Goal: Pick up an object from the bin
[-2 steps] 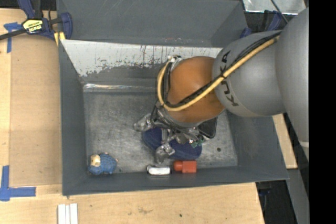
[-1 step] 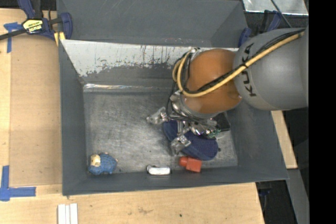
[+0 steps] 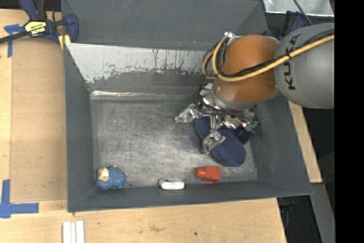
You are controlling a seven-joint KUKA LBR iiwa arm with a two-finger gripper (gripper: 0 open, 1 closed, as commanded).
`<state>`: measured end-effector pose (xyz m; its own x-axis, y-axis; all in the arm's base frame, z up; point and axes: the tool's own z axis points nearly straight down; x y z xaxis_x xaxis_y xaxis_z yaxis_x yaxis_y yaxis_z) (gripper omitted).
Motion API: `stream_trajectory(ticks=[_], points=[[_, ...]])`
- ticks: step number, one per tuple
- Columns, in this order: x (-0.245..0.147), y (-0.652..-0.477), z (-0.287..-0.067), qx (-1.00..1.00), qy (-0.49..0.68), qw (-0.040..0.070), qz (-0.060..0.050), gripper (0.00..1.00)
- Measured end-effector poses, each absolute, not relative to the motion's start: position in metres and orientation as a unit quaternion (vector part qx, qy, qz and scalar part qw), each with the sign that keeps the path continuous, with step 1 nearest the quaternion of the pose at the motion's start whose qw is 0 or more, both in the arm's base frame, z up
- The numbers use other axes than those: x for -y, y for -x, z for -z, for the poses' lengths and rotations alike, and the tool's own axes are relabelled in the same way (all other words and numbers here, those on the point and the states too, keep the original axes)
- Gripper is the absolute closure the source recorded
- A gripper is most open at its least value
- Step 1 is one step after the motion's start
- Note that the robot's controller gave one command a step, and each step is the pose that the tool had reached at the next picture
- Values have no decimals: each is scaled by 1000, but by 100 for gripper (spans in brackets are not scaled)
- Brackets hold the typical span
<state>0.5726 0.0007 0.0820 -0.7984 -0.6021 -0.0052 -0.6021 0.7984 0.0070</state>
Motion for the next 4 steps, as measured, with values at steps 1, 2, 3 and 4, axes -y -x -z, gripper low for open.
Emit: stream_trajectory(ticks=[1,2,3,4], points=[[49,-582,-76,-947,321,-2,-5,0],[64,-594,-80,-920,391,-12,-15,0],[69,-596,-78,-913,407,-13,-15,0],[125,-600,-70,-882,470,-3,-16,0]])
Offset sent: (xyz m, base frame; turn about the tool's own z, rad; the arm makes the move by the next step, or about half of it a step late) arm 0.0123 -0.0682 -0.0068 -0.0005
